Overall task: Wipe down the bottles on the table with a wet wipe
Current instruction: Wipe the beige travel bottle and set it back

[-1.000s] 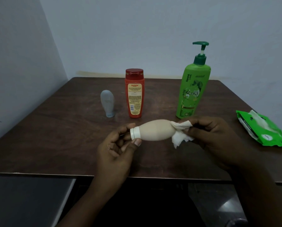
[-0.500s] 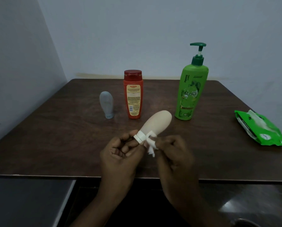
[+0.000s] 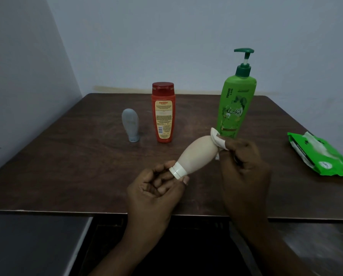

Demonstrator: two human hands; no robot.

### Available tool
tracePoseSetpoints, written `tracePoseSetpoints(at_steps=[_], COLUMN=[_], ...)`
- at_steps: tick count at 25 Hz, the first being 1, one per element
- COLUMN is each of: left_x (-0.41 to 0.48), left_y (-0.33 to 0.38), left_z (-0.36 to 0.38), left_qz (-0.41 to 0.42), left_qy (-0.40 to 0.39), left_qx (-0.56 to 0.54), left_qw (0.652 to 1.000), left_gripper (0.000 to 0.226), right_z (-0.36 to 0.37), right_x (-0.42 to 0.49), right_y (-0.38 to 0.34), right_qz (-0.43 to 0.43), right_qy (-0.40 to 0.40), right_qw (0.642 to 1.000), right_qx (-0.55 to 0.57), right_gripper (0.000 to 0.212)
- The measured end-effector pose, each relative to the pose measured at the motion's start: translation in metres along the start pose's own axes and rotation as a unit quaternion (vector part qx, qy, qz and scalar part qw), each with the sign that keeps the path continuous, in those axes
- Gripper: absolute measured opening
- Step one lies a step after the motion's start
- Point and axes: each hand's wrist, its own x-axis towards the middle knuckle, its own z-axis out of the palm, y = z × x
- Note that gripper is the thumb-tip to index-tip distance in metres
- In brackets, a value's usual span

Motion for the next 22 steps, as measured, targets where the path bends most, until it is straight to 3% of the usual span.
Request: tracePoseSetpoints(at_steps=[6, 9, 14, 19, 22], left_x=[0.000, 0.003, 0.010, 0.017, 0.024], left_y=[0.000, 0.001, 0.008, 0.015, 0.021], left_z=[-0.002, -0.003, -0.003, -0.011, -0.014], left_qz=[-0.015, -0.025, -0.053, -0.110, -0.192], left_qy=[-0.028, -0.056, -0.106, -0.120, -0.116], left_qx=[0.059, 0.093, 0.068, 0.065, -0.055], left_qw=[0.998, 0.994, 0.991, 0.984, 0.973], left_gripper=[0.037, 0.045, 0.065, 0.054, 0.042], right_z=[-0.001, -0.001, 0.002, 0.004, 0.001], right_x=[-0.017, -0.022, -0.026, -0.018, -0.010], right_y=[-0.008, -0.011, -0.011, -0.012, -0.010], right_qz=[-0.018, -0.044, -0.095, -0.167, -0.144], right_qy=[0.030, 0.012, -0.082, -0.268, -0.226], right_qw=[0.999, 0.999, 0.992, 0.949, 0.963], right_qx=[0.010, 0.003, 0.007, -0.008, -0.002], right_gripper=[0.052, 0.048, 0.036, 0.032, 0.035])
